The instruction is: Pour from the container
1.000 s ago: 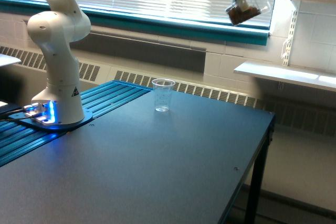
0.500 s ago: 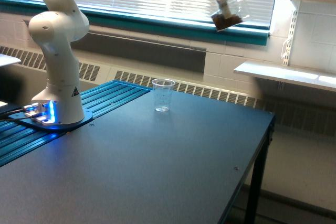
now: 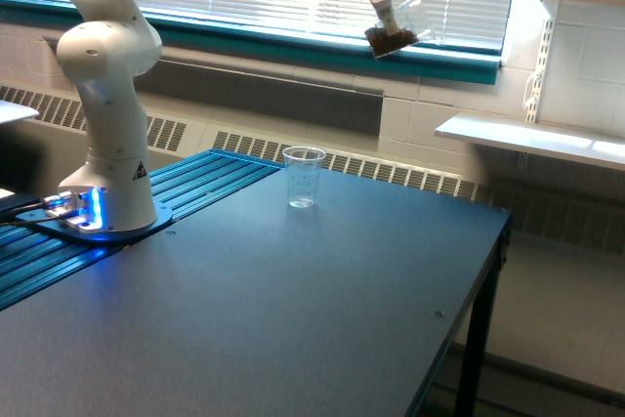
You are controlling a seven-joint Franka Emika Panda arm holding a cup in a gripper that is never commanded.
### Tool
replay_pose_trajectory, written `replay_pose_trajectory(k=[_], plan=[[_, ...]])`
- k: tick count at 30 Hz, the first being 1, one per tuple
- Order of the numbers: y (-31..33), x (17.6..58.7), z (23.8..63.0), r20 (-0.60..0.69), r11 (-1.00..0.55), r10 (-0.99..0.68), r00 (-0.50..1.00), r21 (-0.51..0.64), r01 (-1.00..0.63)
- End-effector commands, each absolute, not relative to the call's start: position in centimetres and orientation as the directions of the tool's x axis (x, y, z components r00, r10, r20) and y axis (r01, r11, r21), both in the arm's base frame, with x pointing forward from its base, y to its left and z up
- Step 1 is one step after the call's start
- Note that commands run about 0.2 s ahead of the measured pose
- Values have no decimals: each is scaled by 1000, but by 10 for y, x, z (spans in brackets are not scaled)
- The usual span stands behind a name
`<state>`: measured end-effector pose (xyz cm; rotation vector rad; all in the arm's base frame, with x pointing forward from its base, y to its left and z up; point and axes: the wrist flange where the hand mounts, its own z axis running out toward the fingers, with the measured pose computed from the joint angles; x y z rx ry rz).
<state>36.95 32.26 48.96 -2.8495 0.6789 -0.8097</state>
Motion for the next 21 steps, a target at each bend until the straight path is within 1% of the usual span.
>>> replay_pose_trajectory(k=[1,21], plan=[[332,358,486,452,-828,-559,695,-255,-500],[361,361,483,410,-695,-713,568,-312,-648]])
